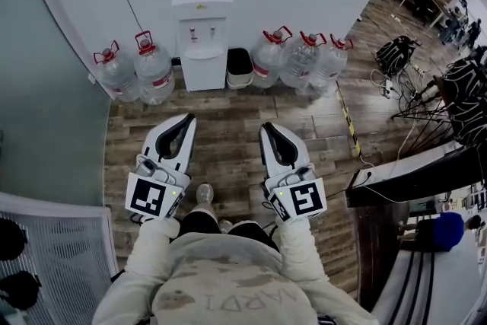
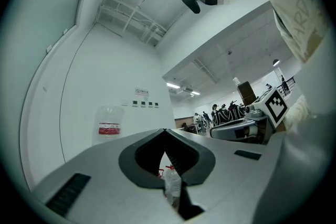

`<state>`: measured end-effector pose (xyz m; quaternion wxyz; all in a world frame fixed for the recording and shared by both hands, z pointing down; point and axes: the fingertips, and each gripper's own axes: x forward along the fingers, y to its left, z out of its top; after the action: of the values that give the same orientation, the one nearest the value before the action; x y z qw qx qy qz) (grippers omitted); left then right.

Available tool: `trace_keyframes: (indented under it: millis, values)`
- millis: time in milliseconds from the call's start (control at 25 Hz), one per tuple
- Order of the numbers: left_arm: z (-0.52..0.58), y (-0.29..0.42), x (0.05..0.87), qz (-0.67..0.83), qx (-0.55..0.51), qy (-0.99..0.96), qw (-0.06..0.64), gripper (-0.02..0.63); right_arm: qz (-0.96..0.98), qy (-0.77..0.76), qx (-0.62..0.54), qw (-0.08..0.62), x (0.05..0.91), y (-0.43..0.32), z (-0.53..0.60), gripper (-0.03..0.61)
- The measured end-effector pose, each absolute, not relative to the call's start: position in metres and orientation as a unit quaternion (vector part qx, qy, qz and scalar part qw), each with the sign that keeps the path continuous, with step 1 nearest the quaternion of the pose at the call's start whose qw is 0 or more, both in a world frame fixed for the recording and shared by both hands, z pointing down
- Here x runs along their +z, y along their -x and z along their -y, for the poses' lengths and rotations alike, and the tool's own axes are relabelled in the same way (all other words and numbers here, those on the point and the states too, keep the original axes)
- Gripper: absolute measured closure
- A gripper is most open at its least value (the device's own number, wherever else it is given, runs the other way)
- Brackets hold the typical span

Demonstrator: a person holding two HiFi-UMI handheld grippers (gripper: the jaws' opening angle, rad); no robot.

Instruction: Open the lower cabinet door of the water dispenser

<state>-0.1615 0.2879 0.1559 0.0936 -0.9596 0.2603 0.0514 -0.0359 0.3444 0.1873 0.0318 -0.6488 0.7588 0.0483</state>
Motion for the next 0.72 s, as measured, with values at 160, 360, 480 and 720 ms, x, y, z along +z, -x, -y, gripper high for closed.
trace_keyframes:
  millis: [160, 360, 480, 720]
  values:
    - [-0.270, 0.140, 0.158, -0.253, 0.051, 0.962, 0.092, 0.615, -0.757, 0.652, 0.045, 0.030, 0.191, 0.018, -0.327, 0.548]
    - [-0.232, 0.116, 0.162, -0.244, 0.056, 0.964, 0.091, 0.615, -0.753, 0.655, 0.050, 0.021, 0.194, -0.004, -0.292, 0.548]
    - [-0.203, 0.101, 0.161, -0.243, 0.060, 0.964, 0.092, 0.615, -0.753, 0.656, 0.052, 0.020, 0.193, -0.019, -0.265, 0.548]
    - [-0.141, 0.076, 0.157, -0.241, 0.058, 0.964, 0.096, 0.615, -0.750, 0.659, 0.050, 0.026, 0.188, -0.046, -0.200, 0.548]
